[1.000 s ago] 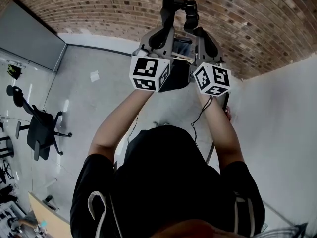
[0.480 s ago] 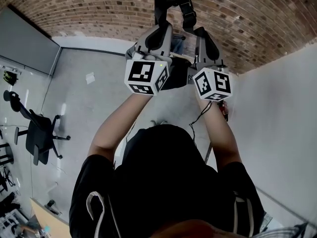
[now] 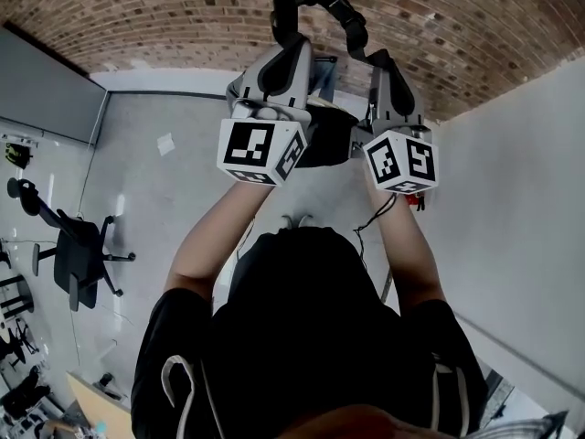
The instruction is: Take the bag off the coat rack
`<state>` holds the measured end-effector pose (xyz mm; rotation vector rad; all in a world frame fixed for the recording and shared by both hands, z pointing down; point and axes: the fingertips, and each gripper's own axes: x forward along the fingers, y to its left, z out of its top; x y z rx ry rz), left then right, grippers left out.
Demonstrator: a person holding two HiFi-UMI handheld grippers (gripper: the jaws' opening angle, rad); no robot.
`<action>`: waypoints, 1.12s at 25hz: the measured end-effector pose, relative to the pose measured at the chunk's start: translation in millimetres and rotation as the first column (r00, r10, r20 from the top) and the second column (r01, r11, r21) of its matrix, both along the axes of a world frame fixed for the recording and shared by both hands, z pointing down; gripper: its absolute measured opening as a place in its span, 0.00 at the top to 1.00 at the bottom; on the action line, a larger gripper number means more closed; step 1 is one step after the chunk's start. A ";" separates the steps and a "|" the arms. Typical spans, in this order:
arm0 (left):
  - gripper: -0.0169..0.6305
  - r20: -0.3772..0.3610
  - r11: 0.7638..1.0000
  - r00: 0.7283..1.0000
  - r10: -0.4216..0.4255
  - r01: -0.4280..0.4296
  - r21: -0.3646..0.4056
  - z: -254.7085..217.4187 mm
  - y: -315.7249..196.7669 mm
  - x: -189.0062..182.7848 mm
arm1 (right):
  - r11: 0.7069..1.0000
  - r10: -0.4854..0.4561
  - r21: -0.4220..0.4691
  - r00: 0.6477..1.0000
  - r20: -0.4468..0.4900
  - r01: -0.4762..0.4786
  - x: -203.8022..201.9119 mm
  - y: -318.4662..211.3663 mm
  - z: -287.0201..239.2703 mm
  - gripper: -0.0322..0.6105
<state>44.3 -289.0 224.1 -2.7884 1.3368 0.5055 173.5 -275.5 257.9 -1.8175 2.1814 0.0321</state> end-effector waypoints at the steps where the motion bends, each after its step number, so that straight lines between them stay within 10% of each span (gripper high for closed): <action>1: 0.94 0.001 1.000 1.000 0.000 0.000 0.007 -1.0 3.1 -0.9 | 1.000 0.004 0.004 1.000 0.006 -0.004 1.2 2.9 -1.9 0.92; 18: 0.94 0.096 0.983 0.979 -0.178 0.171 0.070 25.1 32.9 -59.8 | 0.999 -0.015 -0.031 1.000 0.019 0.016 -10.3 29.5 13.0 0.92; 28: 0.94 0.071 0.951 0.949 -0.307 0.309 -0.022 51.6 29.8 -121.9 | 0.999 -0.021 -0.045 0.999 0.044 0.023 -4.2 34.4 19.1 0.92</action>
